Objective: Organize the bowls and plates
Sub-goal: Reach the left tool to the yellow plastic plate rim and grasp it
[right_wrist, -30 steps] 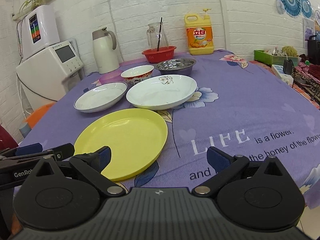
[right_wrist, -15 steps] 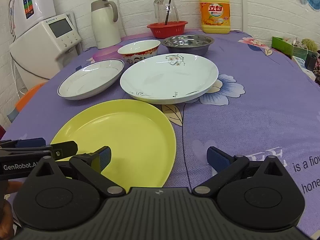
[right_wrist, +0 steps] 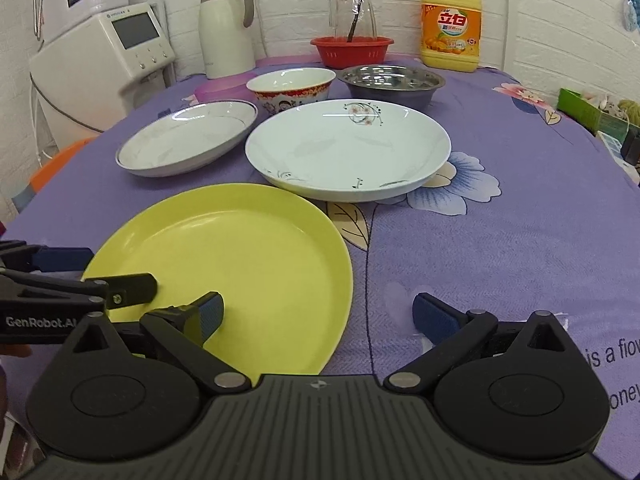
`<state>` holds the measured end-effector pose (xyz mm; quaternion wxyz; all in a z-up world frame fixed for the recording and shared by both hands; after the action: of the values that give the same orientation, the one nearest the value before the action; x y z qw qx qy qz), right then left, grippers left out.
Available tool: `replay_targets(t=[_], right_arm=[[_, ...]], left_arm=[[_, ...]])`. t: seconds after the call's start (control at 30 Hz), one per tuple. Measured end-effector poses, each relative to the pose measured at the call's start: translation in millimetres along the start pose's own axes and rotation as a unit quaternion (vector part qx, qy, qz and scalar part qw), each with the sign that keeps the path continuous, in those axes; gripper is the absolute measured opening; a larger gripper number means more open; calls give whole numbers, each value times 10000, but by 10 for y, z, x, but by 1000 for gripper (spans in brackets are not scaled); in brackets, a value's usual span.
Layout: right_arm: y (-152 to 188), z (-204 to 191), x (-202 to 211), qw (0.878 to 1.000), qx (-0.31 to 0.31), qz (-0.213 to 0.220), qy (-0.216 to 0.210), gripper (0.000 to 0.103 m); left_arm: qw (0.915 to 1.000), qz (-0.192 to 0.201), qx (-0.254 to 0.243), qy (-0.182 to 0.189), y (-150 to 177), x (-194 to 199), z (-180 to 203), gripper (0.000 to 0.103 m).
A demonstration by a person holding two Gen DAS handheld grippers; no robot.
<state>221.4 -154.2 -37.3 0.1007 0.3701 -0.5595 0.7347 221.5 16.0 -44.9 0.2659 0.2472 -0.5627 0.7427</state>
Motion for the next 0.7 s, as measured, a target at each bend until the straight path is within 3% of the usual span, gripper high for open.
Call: replay_targets(t=[0.13, 0.17, 0.2, 0.23, 0.33, 0.43, 0.7], right_arm=[[-1, -31, 10, 9995, 236, 105, 188, 103], [-10, -31, 19, 9996, 211, 152, 132, 99], [-16, -45, 22, 9995, 243, 170, 121, 86], [-23, -74, 23, 9994, 287, 192, 92, 80], [-23, -104, 25, 9994, 239, 206, 159, 80], [-70, -191, 33, 9995, 200, 233, 5, 81], [-420, -822, -149, 9938, 651, 502, -754, 85]], left_arm=[[9997, 36, -155, 178, 12, 20, 78, 58], [9997, 32, -179, 189, 17, 24, 95, 58], [9997, 48, -176, 175, 22, 26, 101, 57], [9997, 54, -139, 190, 19, 25, 94, 55], [9999, 31, -41, 139, 8, 46, 74, 48], [9999, 114, 62, -103, -21, 138, -47, 48], [9939, 453, 466, -894, -175, 399, -695, 48]])
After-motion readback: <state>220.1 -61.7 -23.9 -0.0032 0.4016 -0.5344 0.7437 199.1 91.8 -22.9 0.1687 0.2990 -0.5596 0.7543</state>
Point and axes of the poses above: each gripper's, at about its wrist camera, not at the fingertips, and x roughly against the way its jaws point, z to its right, y to its underside, the point moved 5 cm from there along -x, roughly the way its jaws point, and after that the axes turned 15 degrees about x, right-handed, at the moved point
